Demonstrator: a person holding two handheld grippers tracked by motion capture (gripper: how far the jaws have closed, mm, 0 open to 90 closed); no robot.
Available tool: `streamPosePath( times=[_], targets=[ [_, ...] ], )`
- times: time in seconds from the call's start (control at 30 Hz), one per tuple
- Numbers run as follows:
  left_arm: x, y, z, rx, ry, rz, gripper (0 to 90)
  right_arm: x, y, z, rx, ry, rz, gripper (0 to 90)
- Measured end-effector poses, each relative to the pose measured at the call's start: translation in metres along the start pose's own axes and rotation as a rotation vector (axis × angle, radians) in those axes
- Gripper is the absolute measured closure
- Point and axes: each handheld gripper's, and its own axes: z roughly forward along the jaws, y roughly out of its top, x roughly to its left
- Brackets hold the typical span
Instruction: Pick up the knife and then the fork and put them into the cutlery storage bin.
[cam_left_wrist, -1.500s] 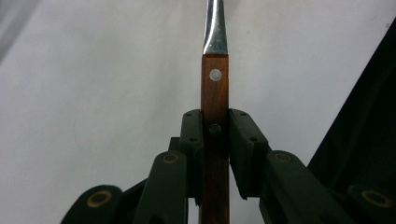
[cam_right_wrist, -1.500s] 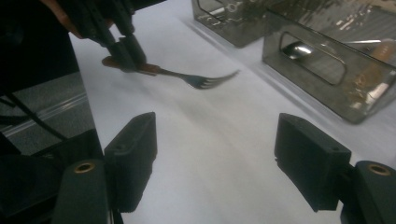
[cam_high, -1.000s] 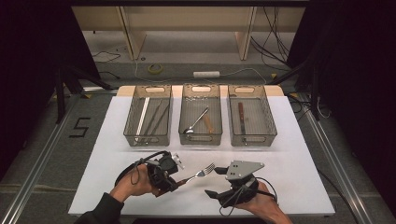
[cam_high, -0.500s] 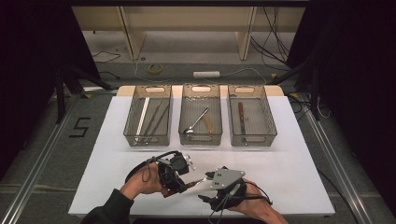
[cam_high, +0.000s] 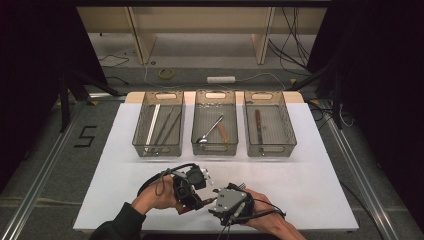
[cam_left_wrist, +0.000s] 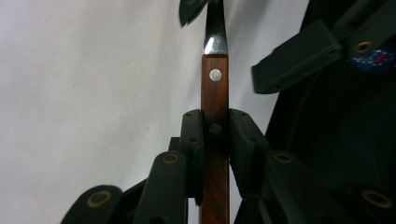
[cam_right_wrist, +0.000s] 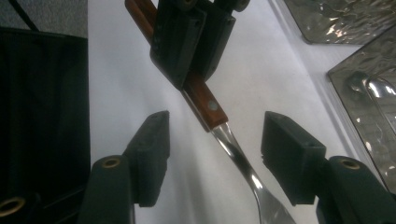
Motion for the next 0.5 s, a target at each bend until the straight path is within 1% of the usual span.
streamPosePath(
  times=[0.03,0.07,0.2,0.3,0.33,0.4,0.5],
  targets=[
    [-0.0006,0.0003,0.0003,0.000,-0.005,0.000,75.8,0.0007,0.0001,0.0009,0.007,-0.001,-0.007,45.2],
    [-0.0006,0.0008,0.0000,0.009,-0.003,0.012,75.8,0.0012,0.0002,0.0019,0.008,0.002,-0.014,46.6],
    [-0.0032,0.0017,0.0005,0.000,-0.018,0.002,75.8,0.0034,0.0008,0.0035,0.012,-0.003,-0.049,52.7],
    [-0.0040,0.0024,-0.0004,-0.001,-0.026,0.006,75.8,0.0045,0.0009,0.0051,0.019,-0.001,-0.059,56.3],
    [-0.0042,0.0026,-0.0007,0.002,-0.024,0.009,75.8,0.0046,0.0011,0.0053,0.021,-0.009,-0.071,57.7],
    [-0.0043,0.0028,-0.0009,0.006,-0.025,0.011,75.8,0.0058,0.0011,0.0057,0.026,-0.006,-0.079,60.1],
    [-0.0043,0.0030,-0.0004,0.004,-0.035,0.013,75.8,0.0064,0.0019,0.0061,0.031,-0.011,-0.104,62.7]
  ],
)
